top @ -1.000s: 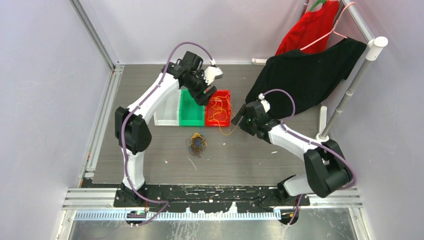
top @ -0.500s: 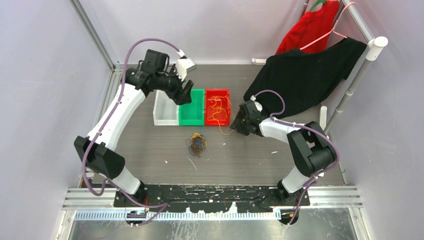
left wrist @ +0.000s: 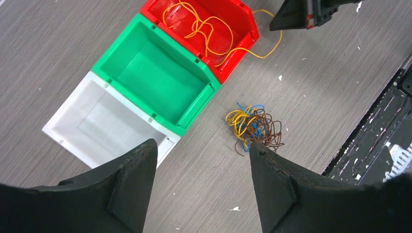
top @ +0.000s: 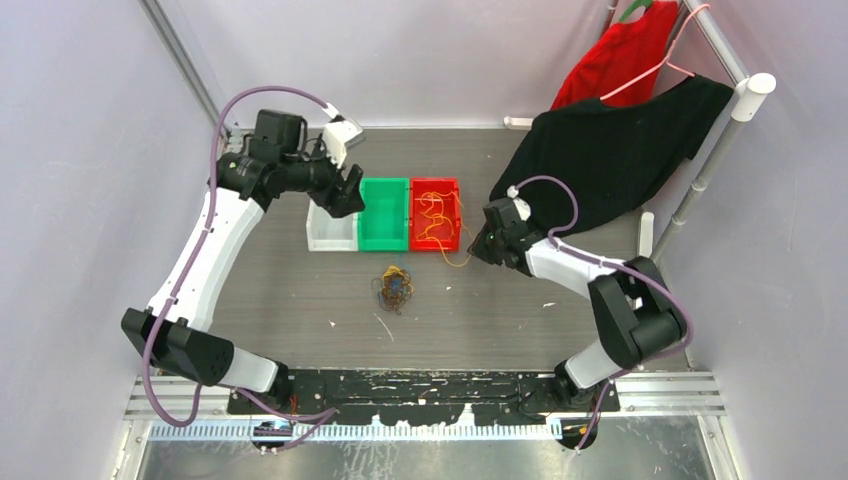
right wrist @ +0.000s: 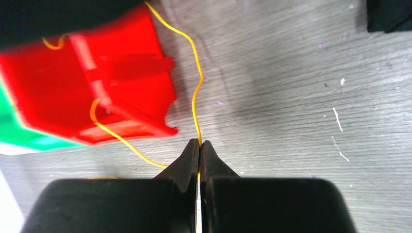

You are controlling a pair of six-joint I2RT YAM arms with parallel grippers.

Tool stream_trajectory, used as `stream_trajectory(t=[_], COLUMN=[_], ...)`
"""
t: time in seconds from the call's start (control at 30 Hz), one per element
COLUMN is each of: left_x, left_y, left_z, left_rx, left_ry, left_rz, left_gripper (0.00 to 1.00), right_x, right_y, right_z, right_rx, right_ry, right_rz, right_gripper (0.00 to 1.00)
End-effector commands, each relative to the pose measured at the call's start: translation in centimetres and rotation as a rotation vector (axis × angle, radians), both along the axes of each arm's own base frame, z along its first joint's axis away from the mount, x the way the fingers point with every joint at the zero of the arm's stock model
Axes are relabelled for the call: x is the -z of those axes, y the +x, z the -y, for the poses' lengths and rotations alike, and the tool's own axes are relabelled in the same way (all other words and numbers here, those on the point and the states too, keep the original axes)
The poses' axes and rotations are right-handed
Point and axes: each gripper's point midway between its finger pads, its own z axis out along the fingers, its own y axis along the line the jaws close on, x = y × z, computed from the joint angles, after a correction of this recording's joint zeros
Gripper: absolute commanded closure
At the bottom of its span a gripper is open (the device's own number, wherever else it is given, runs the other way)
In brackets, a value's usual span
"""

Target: Untangle the cables

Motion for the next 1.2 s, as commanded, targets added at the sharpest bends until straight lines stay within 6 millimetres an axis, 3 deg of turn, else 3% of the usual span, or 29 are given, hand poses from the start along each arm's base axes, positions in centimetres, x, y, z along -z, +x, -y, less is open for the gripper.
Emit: stream_trajectory(t=[0.0, 0.2, 0.3, 0.43, 0.7, 1.17], left_x=[-2.2, -2.4, -2.3, -2.2, -2.5, -1.9], left_y=[-1.0, -2.0, -2.5, -2.7, -2.7, -3.1], left_z=[-1.2, -2.3, -2.6, -2.9, -3.4, -3.6], left_rx=[-0.026, -0.041, -0.041, -0.042, -0.046, -0.02], left_ry=[-0.06, -0.078, -0.083, -0.088, -0.089, -0.08], left_rz=[0.025, 0.018, 0.015, 0.019, 0.042, 0.036], left_gripper=[0.31, 0.32, 0.32, 0.32, 0.33, 0.33], right_x=[-6.6, -13.4, -15.6, -16.2, -13.5, -6.2], right_y=[1.8, 3.1, 4.3, 5.6, 7.8, 11.8], right_z=[-0.1, -0.9, -2.0, -4.0, -8.7, -9.2], right_rx=[0.022, -0.033, -0.077, -0.148, -0.277, -0.298], right_ry=[0.04, 0.011, -0.011, -0.04, -0.174, -0.421], right_rz=[0.179, 0.288, 0.321, 0.323, 0.265, 0.166], right_gripper=[0.99, 0.99, 0.99, 0.99, 0.99, 0.99])
